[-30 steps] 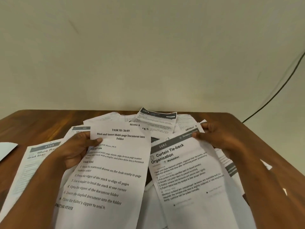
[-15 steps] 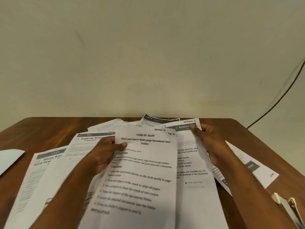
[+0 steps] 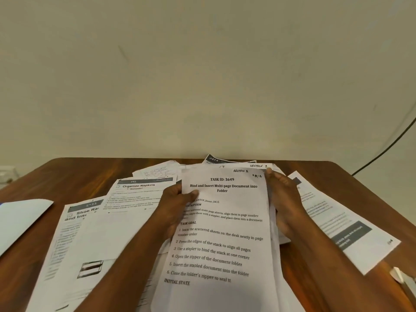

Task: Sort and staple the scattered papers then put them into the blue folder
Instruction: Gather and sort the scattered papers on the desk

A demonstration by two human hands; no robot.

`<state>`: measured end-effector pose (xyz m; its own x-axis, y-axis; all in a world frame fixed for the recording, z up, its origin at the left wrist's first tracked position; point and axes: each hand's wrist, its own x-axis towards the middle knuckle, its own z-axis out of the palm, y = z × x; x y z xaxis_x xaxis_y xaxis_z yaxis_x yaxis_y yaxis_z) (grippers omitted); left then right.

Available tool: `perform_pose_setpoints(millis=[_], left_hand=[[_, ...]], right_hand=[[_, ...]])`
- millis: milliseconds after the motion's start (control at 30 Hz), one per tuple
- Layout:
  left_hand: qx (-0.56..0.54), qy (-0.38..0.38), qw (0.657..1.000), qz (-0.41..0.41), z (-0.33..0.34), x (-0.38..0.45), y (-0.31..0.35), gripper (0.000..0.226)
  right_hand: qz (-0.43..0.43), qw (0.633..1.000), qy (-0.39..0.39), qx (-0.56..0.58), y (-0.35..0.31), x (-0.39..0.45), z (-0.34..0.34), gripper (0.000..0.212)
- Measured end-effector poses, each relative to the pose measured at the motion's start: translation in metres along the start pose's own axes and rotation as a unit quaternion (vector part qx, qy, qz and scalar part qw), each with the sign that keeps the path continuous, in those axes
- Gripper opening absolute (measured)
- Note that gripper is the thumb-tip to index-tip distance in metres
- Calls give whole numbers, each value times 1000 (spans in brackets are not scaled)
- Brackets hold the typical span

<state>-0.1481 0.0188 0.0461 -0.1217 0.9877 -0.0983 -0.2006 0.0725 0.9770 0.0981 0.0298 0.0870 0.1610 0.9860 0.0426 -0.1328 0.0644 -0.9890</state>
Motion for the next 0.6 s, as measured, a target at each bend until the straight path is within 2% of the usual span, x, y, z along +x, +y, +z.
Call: perform_pose_setpoints(millis=[167, 300, 367, 400, 533, 600], left_hand=[[-8, 31, 999, 7, 5, 1, 0, 19], [-3, 54, 998, 33, 9, 2, -1, 19], [-7, 63, 997, 38, 10, 0, -2, 18], [-8, 67, 997, 40, 9, 0, -3, 17], [-12, 67, 996, 51, 9, 0, -8, 25], [-40, 66, 996, 50, 11, 2, -9, 39]], right_hand=[[24, 1000, 3, -19, -3, -6, 8, 44], [-4, 997, -26, -69, -6, -9, 7, 38], [-25, 993, -30, -113, -2, -6, 3, 57], [-22, 991, -22, -133, 0, -6, 2, 59], [27, 981, -48, -187, 16, 1, -5, 21], [41, 979, -59, -189, 22, 1, -4, 13]])
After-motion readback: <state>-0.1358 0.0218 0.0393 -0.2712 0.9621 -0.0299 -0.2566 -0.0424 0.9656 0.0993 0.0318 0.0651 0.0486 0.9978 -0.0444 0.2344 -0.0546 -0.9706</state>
